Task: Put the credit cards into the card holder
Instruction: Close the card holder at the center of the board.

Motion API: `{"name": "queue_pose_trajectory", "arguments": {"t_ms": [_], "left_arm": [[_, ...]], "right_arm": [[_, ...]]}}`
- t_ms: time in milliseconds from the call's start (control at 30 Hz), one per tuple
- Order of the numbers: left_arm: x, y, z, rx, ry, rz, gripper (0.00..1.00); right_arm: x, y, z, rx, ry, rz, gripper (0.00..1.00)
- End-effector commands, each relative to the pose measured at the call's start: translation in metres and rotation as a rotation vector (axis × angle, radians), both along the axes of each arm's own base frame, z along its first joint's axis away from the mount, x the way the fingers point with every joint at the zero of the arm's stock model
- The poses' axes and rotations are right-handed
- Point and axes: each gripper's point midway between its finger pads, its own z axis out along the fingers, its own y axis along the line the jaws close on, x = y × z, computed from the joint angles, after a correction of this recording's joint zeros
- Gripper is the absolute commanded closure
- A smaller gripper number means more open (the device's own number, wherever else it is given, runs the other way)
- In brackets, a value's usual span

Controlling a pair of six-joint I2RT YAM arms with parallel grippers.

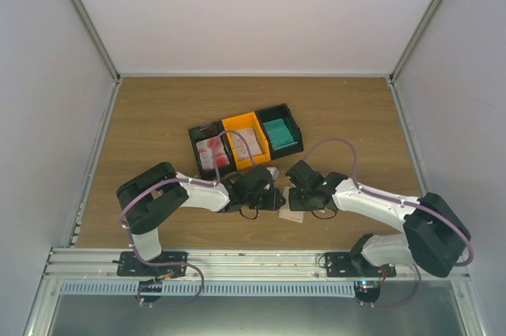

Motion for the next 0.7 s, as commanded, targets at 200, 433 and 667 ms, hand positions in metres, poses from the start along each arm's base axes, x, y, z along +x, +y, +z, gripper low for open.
{"name": "queue_pose_trajectory", "arguments": {"t_ms": [200,433,667], "left_arm": [[-0.005,0.026,-0.018,0.091,0.003,0.018,0.73],[0.014,0.034,0.026,0.086,-0.137,0.056,0.53],[0.034,0.056,0.088,0.096,-0.316,0.106,0.26]], "right_arm": [[-0.029,-0.025,-0.027,-0.123,0.155,0.003,0.99],[0.043,-0.009,0.079,-0.032,-0.25,-0.075,0.76],[0.068,-0.031,0.151,-0.041,-0.493,-0.151,0.57]]}}
